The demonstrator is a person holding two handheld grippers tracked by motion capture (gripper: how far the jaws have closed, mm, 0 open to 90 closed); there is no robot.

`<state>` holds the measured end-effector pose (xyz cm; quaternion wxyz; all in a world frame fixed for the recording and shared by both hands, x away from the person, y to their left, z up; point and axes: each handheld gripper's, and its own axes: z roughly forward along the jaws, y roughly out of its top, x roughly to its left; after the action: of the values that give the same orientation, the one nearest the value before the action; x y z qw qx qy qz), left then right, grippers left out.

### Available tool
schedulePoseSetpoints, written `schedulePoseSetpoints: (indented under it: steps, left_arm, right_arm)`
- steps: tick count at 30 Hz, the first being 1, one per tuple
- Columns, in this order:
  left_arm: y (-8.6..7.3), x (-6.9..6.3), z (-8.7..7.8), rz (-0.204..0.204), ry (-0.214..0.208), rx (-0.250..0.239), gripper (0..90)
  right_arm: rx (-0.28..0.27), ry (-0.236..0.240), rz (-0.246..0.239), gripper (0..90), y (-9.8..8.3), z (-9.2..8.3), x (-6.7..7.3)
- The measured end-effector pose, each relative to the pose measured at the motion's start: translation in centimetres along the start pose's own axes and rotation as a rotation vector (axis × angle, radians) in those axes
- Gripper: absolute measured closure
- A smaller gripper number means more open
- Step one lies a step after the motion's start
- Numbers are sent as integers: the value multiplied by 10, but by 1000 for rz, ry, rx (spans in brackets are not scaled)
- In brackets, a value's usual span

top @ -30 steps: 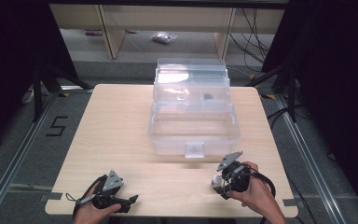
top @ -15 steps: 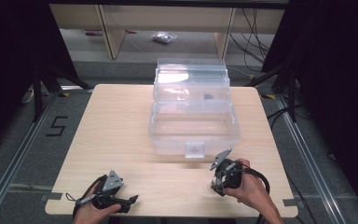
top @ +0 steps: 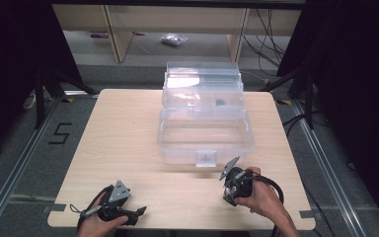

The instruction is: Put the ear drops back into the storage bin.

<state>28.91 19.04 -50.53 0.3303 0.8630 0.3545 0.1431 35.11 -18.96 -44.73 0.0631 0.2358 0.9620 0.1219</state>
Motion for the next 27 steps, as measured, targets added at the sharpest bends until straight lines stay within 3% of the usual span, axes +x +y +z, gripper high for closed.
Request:
schedulePoseSetpoints:
  steps: [19,21,24,27]
  left_arm:
    - [0,0,0,3,0,-2,159]
    - [0,-3,2,-36,5,-35,159]
    - [0,-3,2,-39,4,-36,159]
    - [0,-3,2,-36,2,-33,159]
  right_arm:
    - [77,23,-15,494,10,7,-5]
    - [90,30,-27,515,11,8,-7]
    - [99,28,-23,541,12,8,-6]
    - [102,22,-49,597,14,8,-5]
